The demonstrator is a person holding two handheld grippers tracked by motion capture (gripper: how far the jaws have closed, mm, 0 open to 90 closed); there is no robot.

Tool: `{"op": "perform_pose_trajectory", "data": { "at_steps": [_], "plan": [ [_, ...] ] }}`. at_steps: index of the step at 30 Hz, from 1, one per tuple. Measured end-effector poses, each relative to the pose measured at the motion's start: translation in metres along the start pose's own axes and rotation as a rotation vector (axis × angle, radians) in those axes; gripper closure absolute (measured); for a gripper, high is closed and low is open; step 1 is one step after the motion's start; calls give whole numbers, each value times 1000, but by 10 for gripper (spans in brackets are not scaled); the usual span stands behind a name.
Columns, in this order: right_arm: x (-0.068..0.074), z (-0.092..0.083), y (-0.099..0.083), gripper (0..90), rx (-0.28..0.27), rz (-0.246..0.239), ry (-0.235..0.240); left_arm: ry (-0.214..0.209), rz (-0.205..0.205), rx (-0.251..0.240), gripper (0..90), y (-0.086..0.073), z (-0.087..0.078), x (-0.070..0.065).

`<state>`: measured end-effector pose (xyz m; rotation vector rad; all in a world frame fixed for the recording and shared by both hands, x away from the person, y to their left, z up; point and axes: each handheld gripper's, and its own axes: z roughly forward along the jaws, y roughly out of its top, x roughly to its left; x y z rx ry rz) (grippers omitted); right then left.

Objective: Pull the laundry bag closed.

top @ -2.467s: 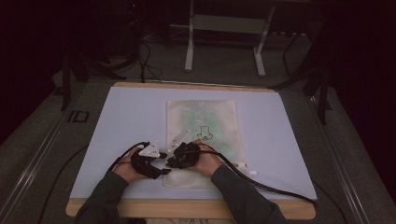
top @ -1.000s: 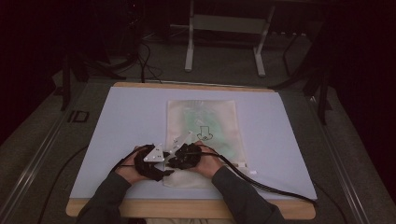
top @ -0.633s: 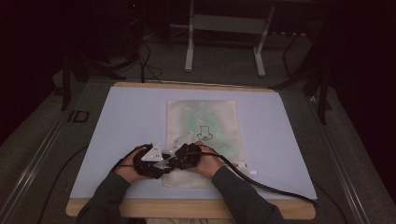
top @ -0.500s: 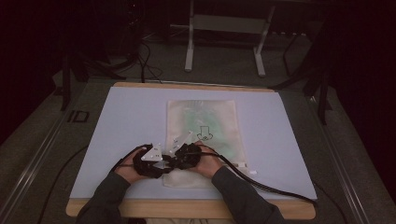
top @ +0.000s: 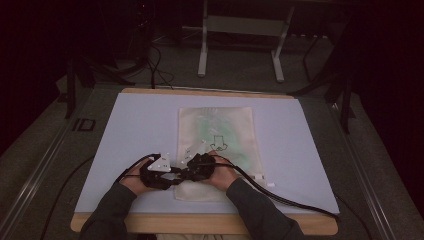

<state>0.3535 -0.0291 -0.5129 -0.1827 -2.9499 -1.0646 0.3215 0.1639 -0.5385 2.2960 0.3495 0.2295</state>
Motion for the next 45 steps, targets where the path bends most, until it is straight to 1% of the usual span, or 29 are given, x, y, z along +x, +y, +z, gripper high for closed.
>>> {"op": "perform_pose_trajectory", "data": {
  "at_steps": [4,7,12,18,19,21,25,28,36,39,41,42,43,45],
  "plan": [
    [0,-1,-1,818,1,-2,-3,7,-11,-22,589,-3,0,-1],
    [0,-1,-1,818,3,-7,-5,12,-19,-18,603,-3,0,-2],
    [0,-2,-2,819,5,-3,-3,16,-17,-11,633,-2,0,-2],
    [-2,-6,-5,820,8,1,-8,20,-18,-10,647,-2,-1,-2],
    [-2,-8,-7,820,13,-1,-6,21,-15,-7,648,-2,-1,-2],
    [-2,-8,-9,819,17,10,-4,26,-12,-4,648,-1,-1,-2],
    [-2,-8,-9,819,16,8,-8,29,-15,-5,647,-2,-1,-3],
    [-1,-7,-9,819,18,-5,-19,28,-17,-6,647,-2,-1,-3],
    [0,-8,-10,819,33,-9,-23,26,-21,-11,647,-2,-1,-2],
    [0,-9,-13,819,28,-1,-21,24,-23,-10,647,-2,-1,-2],
    [0,-10,-16,819,36,6,-21,23,-24,-10,647,-3,-1,-2],
    [-1,-11,-17,819,36,2,-22,22,-25,-11,647,-3,-1,-2],
    [0,-12,-18,819,38,11,-24,23,-25,-11,647,-3,-1,-2],
    [-1,-15,-19,819,41,8,-29,25,-23,-11,648,-3,-1,-2]
  ]
}}
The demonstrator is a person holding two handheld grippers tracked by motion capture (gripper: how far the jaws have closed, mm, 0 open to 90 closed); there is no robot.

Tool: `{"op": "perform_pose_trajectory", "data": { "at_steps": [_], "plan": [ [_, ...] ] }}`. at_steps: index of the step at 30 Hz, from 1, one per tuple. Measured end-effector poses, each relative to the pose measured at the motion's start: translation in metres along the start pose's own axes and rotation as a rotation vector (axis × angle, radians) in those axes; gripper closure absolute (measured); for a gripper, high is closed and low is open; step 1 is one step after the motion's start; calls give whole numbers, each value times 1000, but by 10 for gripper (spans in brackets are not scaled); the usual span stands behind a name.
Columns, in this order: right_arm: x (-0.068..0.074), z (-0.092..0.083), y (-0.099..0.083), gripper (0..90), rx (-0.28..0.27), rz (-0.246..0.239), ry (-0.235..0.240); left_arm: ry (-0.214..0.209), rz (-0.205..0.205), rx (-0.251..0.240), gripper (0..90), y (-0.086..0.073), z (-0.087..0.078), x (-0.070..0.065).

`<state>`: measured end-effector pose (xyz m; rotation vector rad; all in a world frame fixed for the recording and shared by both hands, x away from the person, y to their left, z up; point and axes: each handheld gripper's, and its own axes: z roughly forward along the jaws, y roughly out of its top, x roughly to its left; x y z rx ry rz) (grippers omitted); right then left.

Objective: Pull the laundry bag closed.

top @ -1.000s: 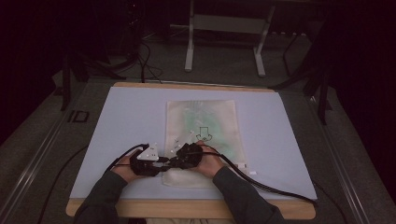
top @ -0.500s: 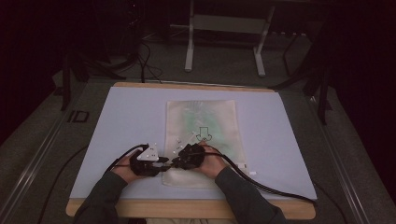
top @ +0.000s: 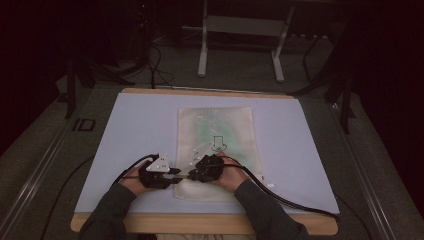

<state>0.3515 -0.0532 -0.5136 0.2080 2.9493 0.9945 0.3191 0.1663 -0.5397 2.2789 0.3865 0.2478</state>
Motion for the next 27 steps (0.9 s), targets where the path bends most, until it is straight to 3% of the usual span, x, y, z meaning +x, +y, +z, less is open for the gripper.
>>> {"op": "perform_pose_trajectory", "data": {
  "at_steps": [14,27],
  "plan": [
    [-7,-21,-14,819,-4,19,-19,-4,-15,-9,662,-1,0,1],
    [-4,-27,-14,819,-3,9,-29,-5,-18,-12,665,-1,0,1]
  ]
}}
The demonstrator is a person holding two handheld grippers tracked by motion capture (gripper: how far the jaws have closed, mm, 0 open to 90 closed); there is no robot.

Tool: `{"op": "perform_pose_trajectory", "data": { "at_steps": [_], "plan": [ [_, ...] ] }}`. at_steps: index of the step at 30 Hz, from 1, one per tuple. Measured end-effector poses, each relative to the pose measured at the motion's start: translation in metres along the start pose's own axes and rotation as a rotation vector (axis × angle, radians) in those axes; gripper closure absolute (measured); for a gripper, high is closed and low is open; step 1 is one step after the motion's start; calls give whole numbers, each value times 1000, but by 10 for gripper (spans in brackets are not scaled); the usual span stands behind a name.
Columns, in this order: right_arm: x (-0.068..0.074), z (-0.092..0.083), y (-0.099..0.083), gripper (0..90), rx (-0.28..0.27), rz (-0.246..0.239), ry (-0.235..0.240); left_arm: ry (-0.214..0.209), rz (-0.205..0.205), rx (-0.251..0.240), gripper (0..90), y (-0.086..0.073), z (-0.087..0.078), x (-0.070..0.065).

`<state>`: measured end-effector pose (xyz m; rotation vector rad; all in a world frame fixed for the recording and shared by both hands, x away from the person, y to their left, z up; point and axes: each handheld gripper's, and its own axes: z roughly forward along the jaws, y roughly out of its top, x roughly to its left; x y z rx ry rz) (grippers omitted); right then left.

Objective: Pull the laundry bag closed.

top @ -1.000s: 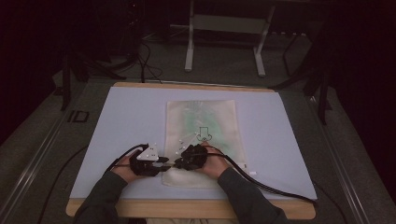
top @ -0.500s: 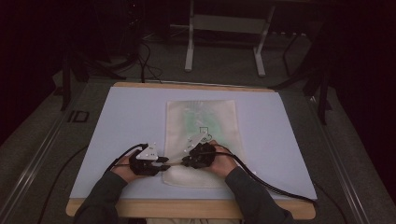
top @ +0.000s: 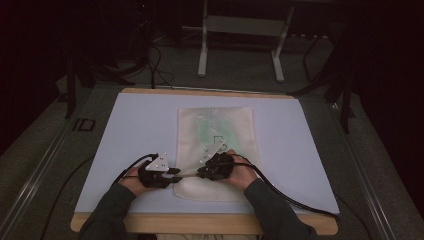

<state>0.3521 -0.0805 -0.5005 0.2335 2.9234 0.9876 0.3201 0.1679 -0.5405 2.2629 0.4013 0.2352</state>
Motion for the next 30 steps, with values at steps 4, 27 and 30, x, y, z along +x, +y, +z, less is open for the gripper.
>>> {"op": "perform_pose_trajectory", "data": {
  "at_steps": [4,27,30],
  "plan": [
    [-1,-1,-3,819,-3,5,-1,0,-1,0,666,0,0,0],
    [-5,-18,-17,819,-26,31,-20,-2,-3,1,668,0,0,1],
    [-4,-18,-16,819,-26,27,-22,-2,-3,1,668,0,0,1]
  ]
}}
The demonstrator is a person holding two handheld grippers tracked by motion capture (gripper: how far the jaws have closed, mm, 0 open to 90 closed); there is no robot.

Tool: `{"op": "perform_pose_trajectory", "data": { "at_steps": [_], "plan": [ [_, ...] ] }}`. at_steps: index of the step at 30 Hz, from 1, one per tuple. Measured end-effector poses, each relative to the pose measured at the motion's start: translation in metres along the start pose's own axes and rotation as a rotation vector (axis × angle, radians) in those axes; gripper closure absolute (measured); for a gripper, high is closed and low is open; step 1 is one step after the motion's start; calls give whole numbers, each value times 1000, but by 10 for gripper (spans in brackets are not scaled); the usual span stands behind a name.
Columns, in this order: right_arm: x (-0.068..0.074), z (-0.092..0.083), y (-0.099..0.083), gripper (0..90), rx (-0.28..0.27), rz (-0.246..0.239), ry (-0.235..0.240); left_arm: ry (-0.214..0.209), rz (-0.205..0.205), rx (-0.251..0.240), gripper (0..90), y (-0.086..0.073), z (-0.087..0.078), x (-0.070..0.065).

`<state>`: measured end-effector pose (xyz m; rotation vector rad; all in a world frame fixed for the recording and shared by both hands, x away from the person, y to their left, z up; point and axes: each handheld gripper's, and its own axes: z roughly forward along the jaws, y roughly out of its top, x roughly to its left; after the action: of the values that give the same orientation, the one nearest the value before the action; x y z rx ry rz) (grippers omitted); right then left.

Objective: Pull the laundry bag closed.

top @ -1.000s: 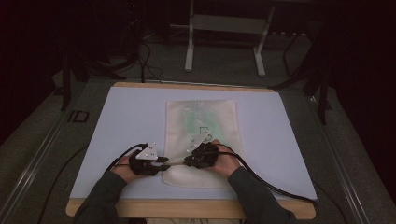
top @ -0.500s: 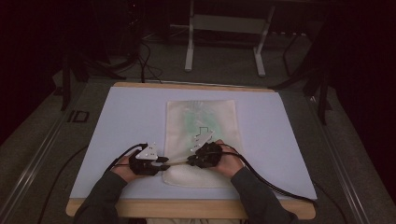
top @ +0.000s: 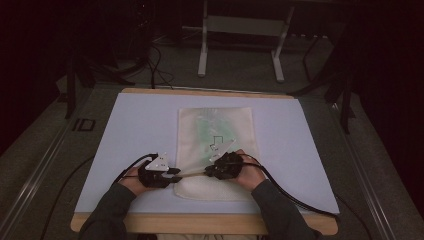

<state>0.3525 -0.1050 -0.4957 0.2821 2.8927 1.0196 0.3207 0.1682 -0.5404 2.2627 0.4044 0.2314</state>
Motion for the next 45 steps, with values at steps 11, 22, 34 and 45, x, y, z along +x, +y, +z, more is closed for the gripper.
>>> {"op": "perform_pose_trajectory", "data": {
  "at_steps": [11,22,34,45],
  "plan": [
    [-2,-6,-6,819,-6,15,-6,-1,-1,0,668,0,0,0],
    [-2,-14,-9,819,-14,12,-17,-3,-5,-2,668,0,0,0],
    [-4,-24,-15,818,-27,25,-24,-7,-13,-5,669,0,0,1],
    [-6,-30,-23,818,-35,43,-31,-7,-11,-4,670,0,0,1]
  ]
}}
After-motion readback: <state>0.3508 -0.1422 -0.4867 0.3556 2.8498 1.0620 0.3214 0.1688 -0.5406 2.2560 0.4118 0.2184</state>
